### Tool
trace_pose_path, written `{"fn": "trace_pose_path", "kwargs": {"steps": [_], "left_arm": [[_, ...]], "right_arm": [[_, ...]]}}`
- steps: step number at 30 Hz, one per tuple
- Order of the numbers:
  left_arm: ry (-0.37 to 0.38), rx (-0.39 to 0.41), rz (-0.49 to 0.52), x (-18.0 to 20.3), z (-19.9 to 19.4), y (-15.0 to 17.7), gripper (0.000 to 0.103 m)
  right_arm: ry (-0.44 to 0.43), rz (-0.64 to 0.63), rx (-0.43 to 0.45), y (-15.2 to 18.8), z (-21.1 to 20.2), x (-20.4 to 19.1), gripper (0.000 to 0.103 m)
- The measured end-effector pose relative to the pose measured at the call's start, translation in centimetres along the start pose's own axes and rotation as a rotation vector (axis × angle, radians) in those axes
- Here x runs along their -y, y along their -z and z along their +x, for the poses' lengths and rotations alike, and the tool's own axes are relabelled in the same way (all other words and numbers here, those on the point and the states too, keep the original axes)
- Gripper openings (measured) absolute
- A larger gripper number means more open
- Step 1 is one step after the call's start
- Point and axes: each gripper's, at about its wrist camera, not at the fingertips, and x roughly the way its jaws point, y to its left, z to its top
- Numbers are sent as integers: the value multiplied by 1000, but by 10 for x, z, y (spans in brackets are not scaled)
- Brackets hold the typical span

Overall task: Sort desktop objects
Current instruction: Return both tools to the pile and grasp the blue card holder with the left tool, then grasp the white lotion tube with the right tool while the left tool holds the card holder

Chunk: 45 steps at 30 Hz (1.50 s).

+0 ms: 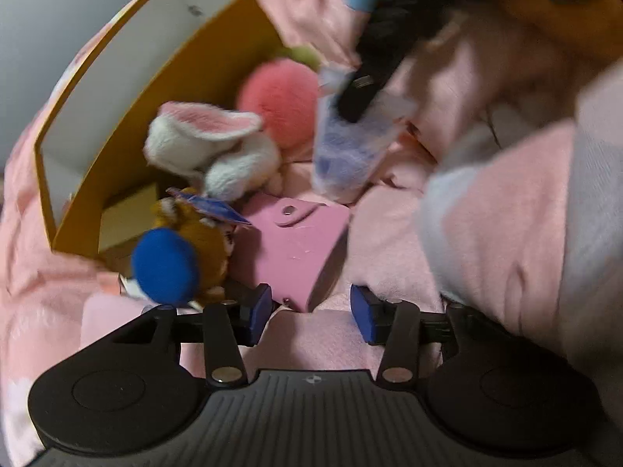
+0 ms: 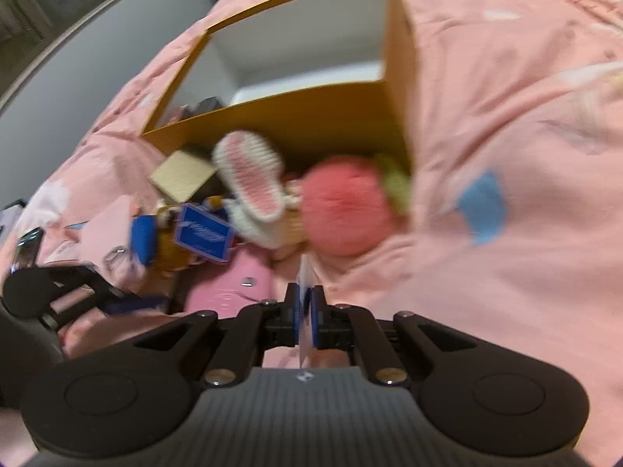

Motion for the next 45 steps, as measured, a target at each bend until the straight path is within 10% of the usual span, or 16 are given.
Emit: {"fn": "trace_pose_path", "kwargs": {"steps": [14, 21, 34, 42, 45], "left_arm": [[-44, 10, 2, -6, 28, 1, 73], [-51, 51, -46, -7, 20, 6, 49], [-90, 207, -163, -26, -16, 21, 37], [-91, 232, -200, -62, -9, -5, 35], [-73, 250, -205, -68, -7, -9, 35]], "right_arm": [[11, -38, -33, 17, 28, -2, 15], [16, -32, -26, 18, 25, -1, 15], [-42, 29, -23, 19, 13, 8, 16], [-55, -46, -24, 5, 20, -3, 27], [-71, -88, -16, -3, 31, -13, 45]]}}
